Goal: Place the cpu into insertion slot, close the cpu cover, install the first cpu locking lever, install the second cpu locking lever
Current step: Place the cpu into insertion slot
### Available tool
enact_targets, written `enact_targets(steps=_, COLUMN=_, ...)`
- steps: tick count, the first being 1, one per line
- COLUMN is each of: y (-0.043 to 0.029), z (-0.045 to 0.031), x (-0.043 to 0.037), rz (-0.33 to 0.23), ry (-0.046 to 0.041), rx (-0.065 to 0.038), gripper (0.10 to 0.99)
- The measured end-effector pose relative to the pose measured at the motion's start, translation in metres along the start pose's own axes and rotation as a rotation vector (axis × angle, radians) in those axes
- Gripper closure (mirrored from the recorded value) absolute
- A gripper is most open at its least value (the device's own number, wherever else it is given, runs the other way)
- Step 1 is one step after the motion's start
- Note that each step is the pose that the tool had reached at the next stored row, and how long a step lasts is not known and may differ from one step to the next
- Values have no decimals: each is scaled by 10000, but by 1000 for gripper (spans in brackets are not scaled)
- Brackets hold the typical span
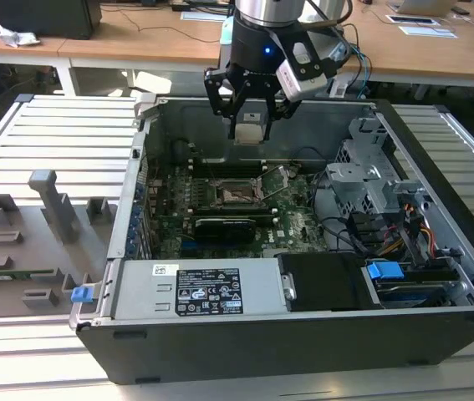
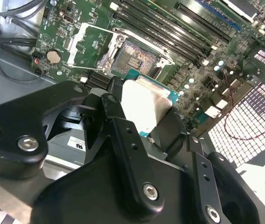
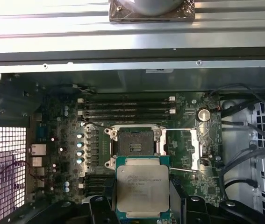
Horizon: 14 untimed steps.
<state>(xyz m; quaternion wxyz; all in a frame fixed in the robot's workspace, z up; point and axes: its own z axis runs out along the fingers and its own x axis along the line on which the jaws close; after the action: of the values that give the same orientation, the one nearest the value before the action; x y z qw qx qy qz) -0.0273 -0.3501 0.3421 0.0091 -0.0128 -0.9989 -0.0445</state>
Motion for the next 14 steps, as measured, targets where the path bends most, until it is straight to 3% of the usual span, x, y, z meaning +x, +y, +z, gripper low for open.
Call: enact_targets(steps=14, y=-15, z=175, x=-3, rz=0, ry=0, rx=-1, gripper=545)
